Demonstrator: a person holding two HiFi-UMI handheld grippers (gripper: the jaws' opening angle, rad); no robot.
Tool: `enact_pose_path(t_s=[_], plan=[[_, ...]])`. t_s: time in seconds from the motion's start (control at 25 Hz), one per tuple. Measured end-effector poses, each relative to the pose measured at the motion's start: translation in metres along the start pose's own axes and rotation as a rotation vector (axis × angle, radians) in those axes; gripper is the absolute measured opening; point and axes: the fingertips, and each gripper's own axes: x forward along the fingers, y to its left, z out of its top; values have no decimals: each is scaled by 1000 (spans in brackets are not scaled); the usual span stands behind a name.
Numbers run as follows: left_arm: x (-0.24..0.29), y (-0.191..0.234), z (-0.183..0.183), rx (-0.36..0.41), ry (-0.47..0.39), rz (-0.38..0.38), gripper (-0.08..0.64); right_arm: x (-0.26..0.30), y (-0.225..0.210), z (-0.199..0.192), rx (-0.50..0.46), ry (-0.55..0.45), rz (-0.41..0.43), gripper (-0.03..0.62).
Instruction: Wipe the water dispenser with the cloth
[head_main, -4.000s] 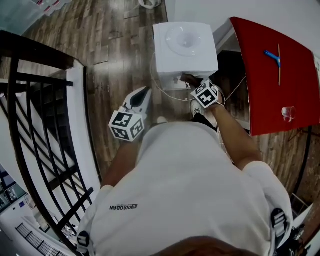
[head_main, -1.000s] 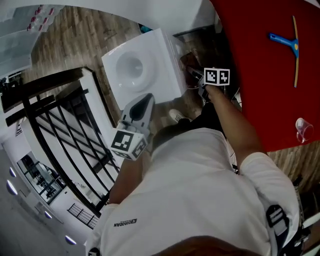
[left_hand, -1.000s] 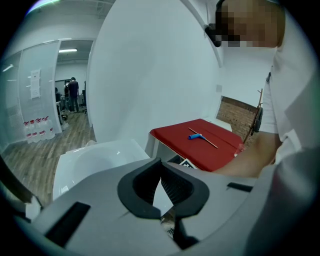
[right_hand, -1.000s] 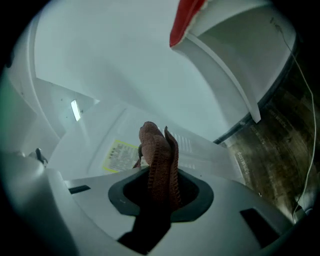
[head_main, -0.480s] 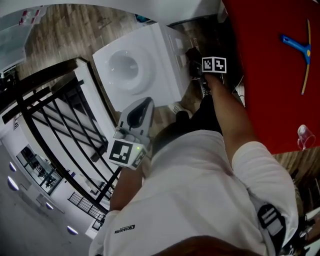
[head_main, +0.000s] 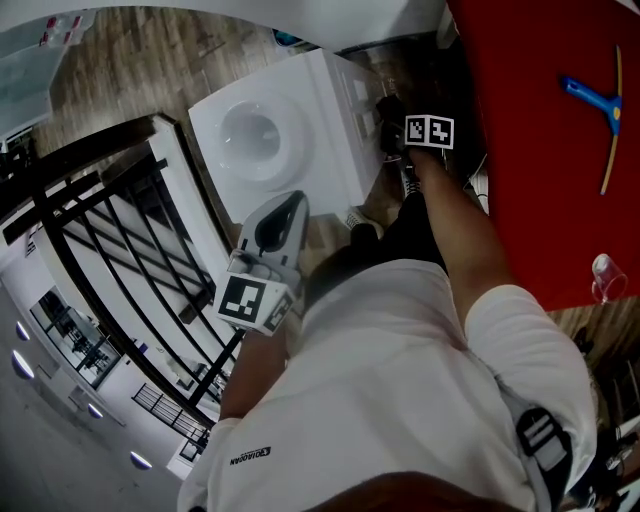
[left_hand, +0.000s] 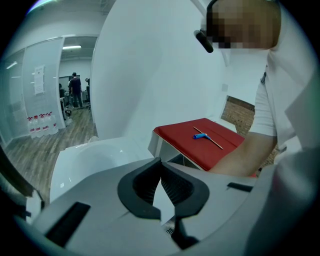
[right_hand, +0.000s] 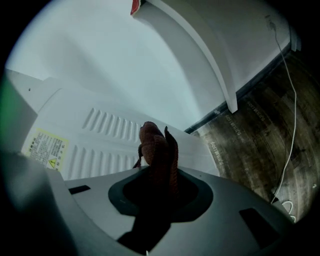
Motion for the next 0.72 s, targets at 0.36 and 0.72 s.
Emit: enact_pose_path(t_s=[0.36,0.72], plan=[[-5,17,6,-145,-54,14,-3,-74,101,60,-20,-194,233,86],[-8,16,17,-103,-75,34,-3,-175,240,127,-115,-332,595,86]])
